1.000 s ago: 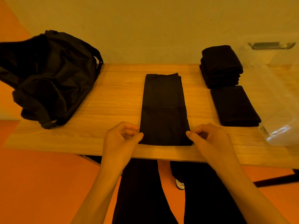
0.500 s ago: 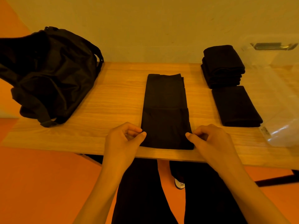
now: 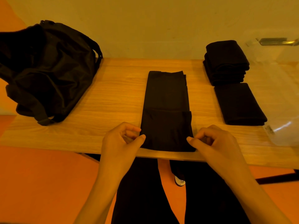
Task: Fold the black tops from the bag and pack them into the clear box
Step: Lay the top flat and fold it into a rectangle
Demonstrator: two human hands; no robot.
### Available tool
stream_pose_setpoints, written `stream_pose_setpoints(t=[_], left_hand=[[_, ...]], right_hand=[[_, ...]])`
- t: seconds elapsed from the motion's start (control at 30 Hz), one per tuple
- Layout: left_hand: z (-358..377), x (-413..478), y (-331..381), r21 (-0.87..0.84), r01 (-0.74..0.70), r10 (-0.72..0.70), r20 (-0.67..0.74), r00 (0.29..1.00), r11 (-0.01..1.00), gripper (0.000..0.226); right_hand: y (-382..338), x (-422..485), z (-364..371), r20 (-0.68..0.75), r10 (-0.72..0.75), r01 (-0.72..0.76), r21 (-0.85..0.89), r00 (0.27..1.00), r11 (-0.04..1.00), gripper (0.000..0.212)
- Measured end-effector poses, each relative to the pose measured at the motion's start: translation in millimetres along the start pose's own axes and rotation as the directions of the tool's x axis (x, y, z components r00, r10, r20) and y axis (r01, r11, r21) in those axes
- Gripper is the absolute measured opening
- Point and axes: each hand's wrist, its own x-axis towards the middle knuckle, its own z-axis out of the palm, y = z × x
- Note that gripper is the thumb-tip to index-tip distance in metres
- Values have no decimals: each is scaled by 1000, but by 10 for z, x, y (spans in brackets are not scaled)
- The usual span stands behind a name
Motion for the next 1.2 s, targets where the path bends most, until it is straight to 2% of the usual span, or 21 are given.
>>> stream_pose_setpoints(t=[0.17, 0.63, 0.7, 0.77, 0.8, 0.83, 0.87, 0.9, 0.97, 1.1, 1.2], left_hand=[[-9, -42, -5, 32, 29, -29, 9, 1000, 999, 13], [10, -51, -23, 95, -1, 1, 1, 1000, 995, 16], [26, -93, -20, 205, -102, 122, -86, 989, 973, 12], [52, -128, 50, 341, -321, 380, -121, 917, 883, 10], [85, -113, 87, 397, -436, 497, -62, 865, 808, 18], [137, -68, 99, 442, -536, 575, 55, 816, 719, 30], [200, -10, 113, 478, -607, 592, 203, 780, 635, 44], [263, 54, 115, 512, -644, 559, 334, 759, 569, 57], [362, 189, 57, 571, -649, 443, 475, 760, 502, 70], [423, 281, -112, 659, -617, 360, 502, 787, 430, 78], [428, 284, -119, 668, -607, 356, 493, 794, 430, 80]], right_hand=[[-23, -5, 2, 9, -1, 1, -66, 1000, 998, 24], [11, -12, -19, 58, -20, 30, -168, 998, 985, 28], [27, -33, -2, -23, -73, 65, -244, 997, 968, 26], [-29, -39, 20, -175, -250, 188, -308, 952, 933, 20], [-70, -20, 51, -201, -338, 258, -341, 920, 904, 23], [-96, 27, 99, -164, -390, 306, -382, 906, 872, 33], [-107, 90, 161, -72, -405, 340, -422, 911, 841, 48], [-118, 151, 230, 33, -394, 364, -460, 918, 810, 62], [-94, 261, 362, 168, -343, 379, -513, 924, 770, 76], [39, 349, 465, 199, -295, 356, -540, 934, 762, 79], [70, 351, 473, 198, -294, 354, -562, 935, 747, 77]])
